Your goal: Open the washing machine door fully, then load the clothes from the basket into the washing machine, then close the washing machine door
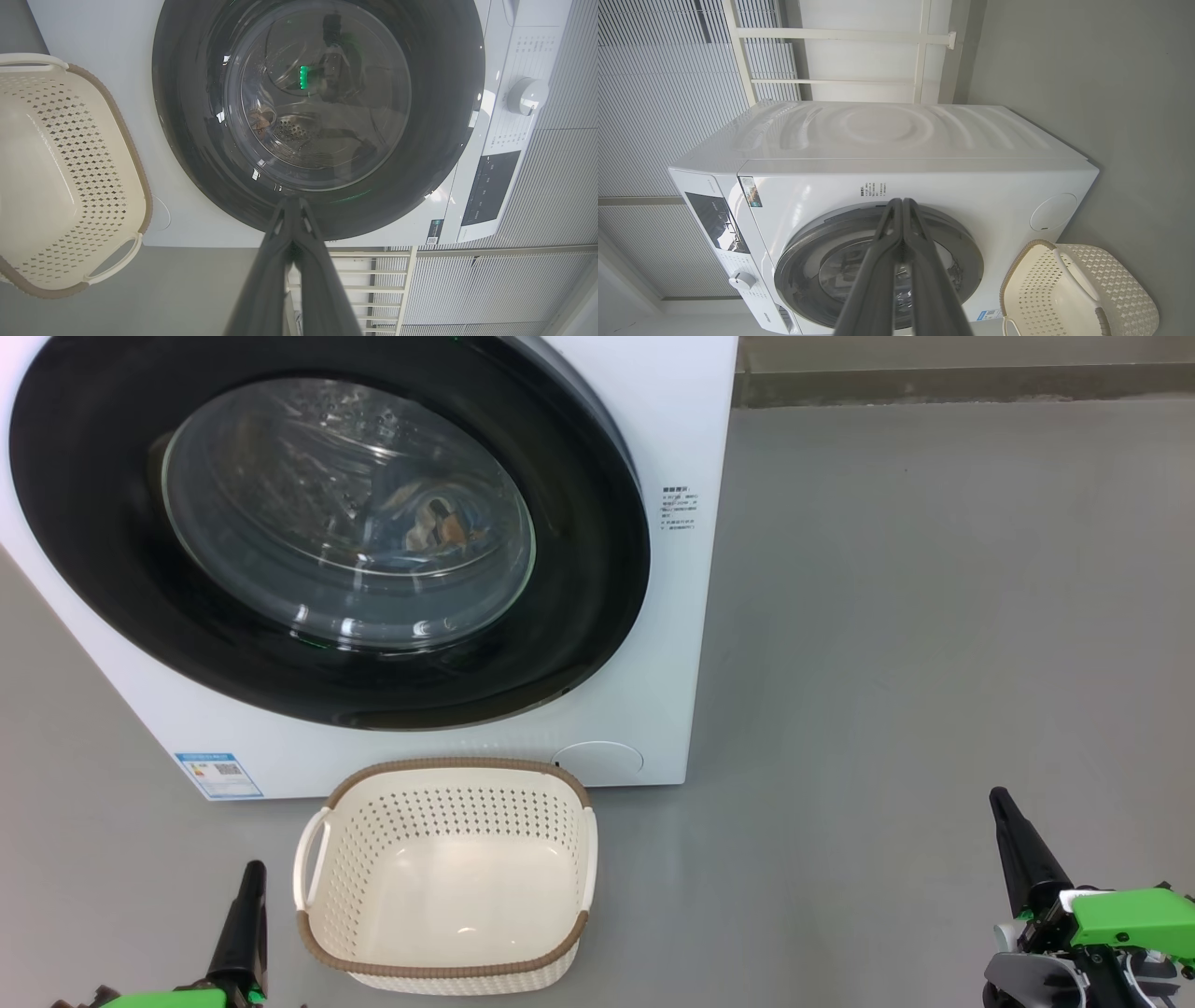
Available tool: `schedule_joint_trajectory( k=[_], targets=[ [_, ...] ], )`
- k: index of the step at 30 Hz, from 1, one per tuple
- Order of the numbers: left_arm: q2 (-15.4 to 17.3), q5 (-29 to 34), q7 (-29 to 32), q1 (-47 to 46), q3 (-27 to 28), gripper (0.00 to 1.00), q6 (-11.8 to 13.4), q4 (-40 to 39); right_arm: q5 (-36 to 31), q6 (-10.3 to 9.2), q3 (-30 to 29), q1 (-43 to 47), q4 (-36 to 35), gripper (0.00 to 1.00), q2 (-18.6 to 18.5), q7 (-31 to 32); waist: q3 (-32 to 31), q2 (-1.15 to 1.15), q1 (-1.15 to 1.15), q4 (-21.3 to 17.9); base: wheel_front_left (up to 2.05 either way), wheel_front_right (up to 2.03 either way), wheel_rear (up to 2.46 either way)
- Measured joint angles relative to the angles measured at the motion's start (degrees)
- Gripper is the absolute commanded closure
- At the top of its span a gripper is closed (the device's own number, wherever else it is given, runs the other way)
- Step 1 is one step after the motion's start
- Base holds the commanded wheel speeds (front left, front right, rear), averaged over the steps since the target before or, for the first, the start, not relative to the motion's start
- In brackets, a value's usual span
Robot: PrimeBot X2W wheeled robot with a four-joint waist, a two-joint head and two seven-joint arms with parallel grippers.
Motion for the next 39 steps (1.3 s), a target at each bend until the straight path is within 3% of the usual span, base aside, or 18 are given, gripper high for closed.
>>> schedule_joint_trajectory(
  k=[39],
  targets=[
    [0.00, 0.00, 0.00, 0.00, 0.00, 1.00, 0.00, 0.00, 0.00, 0.00, 0.00, 0.00, 0.00, 1.00, 0.00, 0.00, 0.00, 0.00, 0.00, 0.00, 0.00, 0.00, 0.00]
  ],
)
